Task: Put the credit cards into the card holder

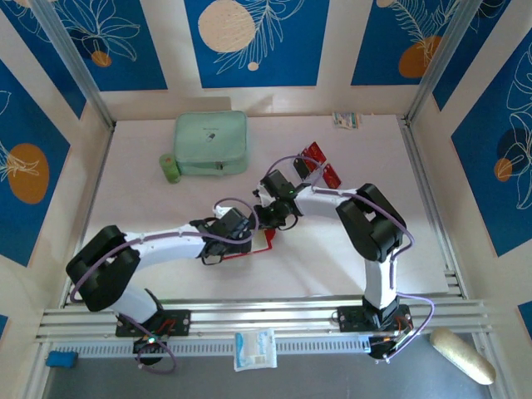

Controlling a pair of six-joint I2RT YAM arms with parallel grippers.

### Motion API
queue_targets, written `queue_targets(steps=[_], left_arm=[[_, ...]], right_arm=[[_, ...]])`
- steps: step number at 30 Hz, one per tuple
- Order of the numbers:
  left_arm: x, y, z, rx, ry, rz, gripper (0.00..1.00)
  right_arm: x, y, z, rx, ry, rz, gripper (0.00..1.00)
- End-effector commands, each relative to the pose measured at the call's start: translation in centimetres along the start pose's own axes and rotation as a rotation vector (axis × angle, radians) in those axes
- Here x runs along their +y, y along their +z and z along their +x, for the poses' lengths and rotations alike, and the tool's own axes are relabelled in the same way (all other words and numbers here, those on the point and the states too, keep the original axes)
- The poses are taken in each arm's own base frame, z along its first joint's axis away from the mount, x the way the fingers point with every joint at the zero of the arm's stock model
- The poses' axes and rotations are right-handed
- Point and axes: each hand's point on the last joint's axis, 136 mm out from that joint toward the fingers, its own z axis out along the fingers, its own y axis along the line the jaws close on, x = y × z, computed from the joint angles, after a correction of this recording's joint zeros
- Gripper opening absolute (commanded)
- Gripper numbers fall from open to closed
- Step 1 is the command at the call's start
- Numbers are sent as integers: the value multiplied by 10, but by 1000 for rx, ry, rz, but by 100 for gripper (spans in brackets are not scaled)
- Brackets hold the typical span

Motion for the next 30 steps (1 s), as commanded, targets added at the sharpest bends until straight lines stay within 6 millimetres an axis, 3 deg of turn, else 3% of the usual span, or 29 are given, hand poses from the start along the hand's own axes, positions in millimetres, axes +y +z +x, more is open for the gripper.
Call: queue_targets(steps=[1, 6, 11, 23, 30], left_arm=[[10, -2, 6, -6, 6, -35, 100], [13, -4, 7, -12, 2, -42, 100], [15, -8, 5, -27, -7, -39, 100], [21, -15, 5, -45, -19, -40, 100], [26, -30, -3, -87, -27, -39, 100]], right_arm=[[8, -18, -3, -36, 23, -35, 32], [2, -16, 1, -39, 59, -41, 40], [2, -8, 4, -24, 84, -69, 41], [21, 2, 4, 7, 101, -150, 41], [48, 2, 5, 21, 91, -209, 42]])
